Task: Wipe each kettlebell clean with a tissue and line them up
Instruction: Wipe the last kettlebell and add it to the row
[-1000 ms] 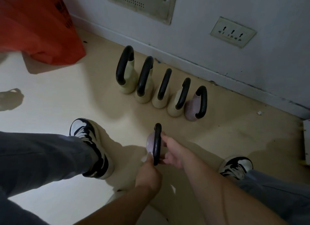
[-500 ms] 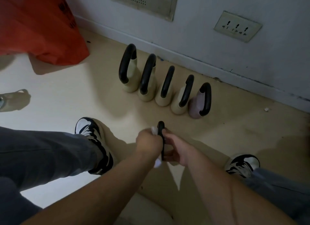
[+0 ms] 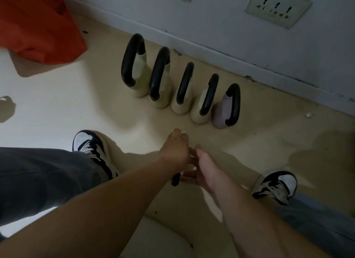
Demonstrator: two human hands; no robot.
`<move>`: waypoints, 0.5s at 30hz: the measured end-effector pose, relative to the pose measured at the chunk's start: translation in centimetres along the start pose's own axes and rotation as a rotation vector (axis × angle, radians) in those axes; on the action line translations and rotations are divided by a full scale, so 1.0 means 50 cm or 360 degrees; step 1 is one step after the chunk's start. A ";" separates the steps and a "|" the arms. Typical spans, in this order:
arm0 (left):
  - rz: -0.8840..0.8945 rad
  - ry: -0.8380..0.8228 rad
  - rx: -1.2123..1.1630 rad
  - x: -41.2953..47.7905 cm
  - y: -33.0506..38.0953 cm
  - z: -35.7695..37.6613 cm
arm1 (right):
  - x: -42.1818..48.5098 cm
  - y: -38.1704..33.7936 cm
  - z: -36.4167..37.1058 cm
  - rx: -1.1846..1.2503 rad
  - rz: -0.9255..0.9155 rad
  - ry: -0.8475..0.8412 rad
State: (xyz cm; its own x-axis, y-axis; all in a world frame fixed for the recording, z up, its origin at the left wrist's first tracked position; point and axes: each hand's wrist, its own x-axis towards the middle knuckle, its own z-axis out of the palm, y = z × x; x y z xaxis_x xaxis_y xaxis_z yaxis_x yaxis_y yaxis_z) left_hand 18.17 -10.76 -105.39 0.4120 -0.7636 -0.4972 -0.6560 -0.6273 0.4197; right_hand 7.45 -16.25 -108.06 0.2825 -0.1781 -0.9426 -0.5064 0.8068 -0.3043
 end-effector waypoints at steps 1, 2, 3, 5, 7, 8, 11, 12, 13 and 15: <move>-0.0076 -0.0065 -0.0029 0.025 0.001 -0.016 | 0.001 -0.004 0.000 -0.0007 0.0006 0.0002; -0.0138 -0.0135 -0.0031 0.045 0.005 -0.037 | 0.001 -0.008 0.001 -0.0017 0.0015 -0.0004; -0.0165 -0.0207 -0.0014 0.068 0.004 -0.049 | 0.003 -0.011 0.001 -0.0020 0.0022 -0.0017; -0.0191 -0.0352 0.0040 0.097 -0.002 -0.053 | 0.005 -0.013 0.002 0.0013 0.0036 -0.0046; -0.0238 -0.0318 -0.0016 0.113 -0.010 -0.035 | 0.009 -0.012 0.004 0.0024 0.0040 -0.0040; -0.0279 -0.0264 -0.0032 0.108 -0.006 -0.027 | 0.008 -0.013 0.007 0.0014 0.0036 -0.0029; -0.0150 -0.0133 0.0221 0.052 0.000 0.000 | 0.002 -0.018 0.013 0.0018 0.0019 -0.0001; -0.0018 -0.0111 0.0395 0.018 -0.001 0.003 | -0.001 -0.020 0.013 0.0030 0.0014 0.0006; 0.0197 0.0004 0.0625 -0.017 -0.009 0.013 | -0.006 -0.022 0.015 0.0041 0.0008 0.0004; 0.0512 0.0290 0.0834 -0.091 -0.026 0.029 | -0.018 -0.022 0.020 0.0040 0.0010 -0.0001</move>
State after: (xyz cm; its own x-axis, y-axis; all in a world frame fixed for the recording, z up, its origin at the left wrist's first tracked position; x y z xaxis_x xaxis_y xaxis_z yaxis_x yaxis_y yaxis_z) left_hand 16.24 -6.24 -104.75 0.2134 -0.9440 -0.2516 -0.9679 -0.2392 0.0766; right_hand 8.56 -16.43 -106.73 0.2801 -0.1726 -0.9443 -0.4874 0.8219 -0.2948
